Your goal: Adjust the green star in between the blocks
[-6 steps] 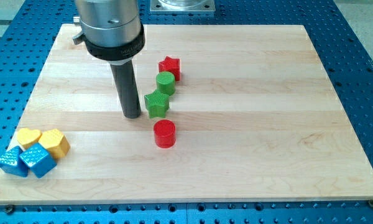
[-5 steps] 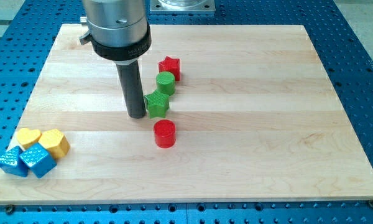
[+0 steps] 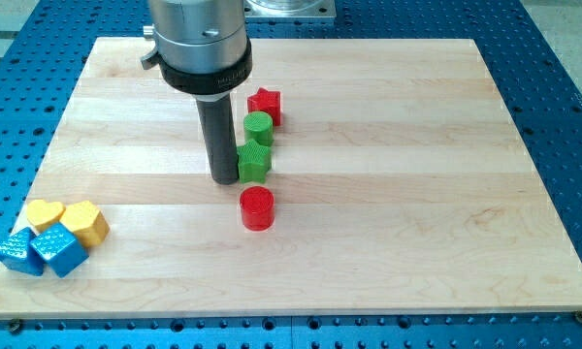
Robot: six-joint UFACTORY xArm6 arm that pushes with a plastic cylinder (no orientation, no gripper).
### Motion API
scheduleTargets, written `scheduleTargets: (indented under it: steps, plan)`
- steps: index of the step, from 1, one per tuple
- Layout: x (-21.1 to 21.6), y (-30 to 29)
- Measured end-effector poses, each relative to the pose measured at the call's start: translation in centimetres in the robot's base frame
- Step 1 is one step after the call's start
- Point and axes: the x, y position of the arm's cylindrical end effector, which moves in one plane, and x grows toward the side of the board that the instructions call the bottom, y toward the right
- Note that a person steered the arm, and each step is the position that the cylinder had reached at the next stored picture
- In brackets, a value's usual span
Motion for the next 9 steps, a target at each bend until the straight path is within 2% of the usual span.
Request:
scheduleTargets:
  steps: [4,5,6,7,9]
  plan:
    - [0.0,0.6]
    - [0.9,-1.7]
    - [5.3,-4.3]
    - [10.2,-2.4]
    - [10.6,4.8]
